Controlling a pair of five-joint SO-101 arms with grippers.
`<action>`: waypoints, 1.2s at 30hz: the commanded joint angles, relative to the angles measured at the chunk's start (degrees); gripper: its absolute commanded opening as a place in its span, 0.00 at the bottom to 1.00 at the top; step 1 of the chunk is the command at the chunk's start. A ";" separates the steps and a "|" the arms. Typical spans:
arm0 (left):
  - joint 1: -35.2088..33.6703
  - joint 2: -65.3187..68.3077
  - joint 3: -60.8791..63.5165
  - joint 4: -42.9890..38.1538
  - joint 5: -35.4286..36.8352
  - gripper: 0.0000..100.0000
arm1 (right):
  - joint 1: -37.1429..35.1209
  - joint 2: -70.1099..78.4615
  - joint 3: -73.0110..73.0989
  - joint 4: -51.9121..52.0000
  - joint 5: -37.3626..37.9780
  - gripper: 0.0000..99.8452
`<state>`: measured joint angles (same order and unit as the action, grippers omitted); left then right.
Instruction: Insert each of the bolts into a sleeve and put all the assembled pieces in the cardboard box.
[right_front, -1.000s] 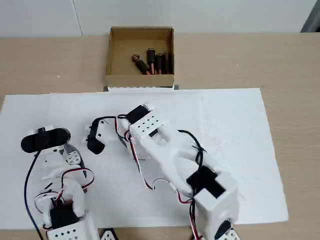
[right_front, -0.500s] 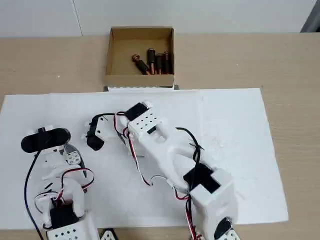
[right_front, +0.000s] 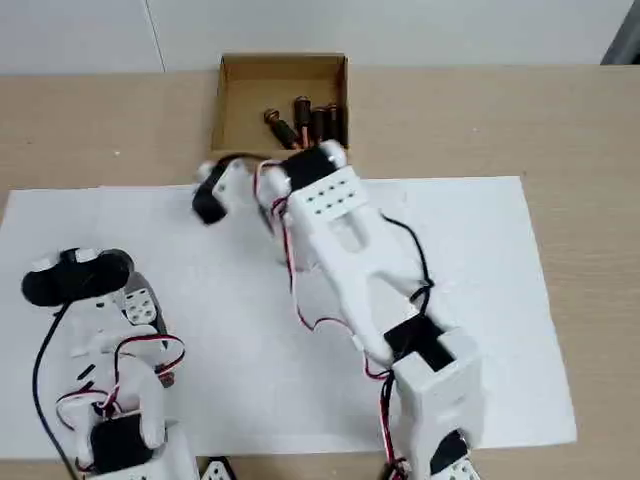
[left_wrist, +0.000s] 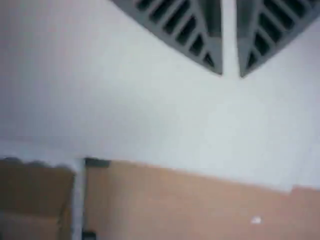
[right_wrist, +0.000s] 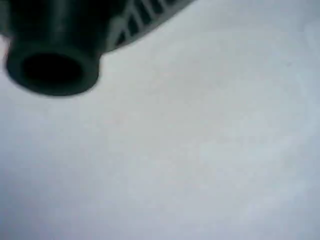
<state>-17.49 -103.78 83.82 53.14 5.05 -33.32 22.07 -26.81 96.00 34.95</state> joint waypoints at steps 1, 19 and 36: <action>1.41 -0.09 -5.49 2.29 -1.67 0.01 | 2.68 -7.16 -2.99 1.89 -3.43 0.01; 1.14 0.00 -16.22 22.42 -13.01 0.01 | 16.84 -35.38 21.45 2.33 -12.75 0.01; -0.97 31.56 -24.92 23.56 -16.00 0.01 | 33.36 -62.55 54.42 -2.77 -11.16 0.01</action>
<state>-18.29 -80.92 64.84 78.20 -11.56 -1.67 -35.25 24.35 95.12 22.29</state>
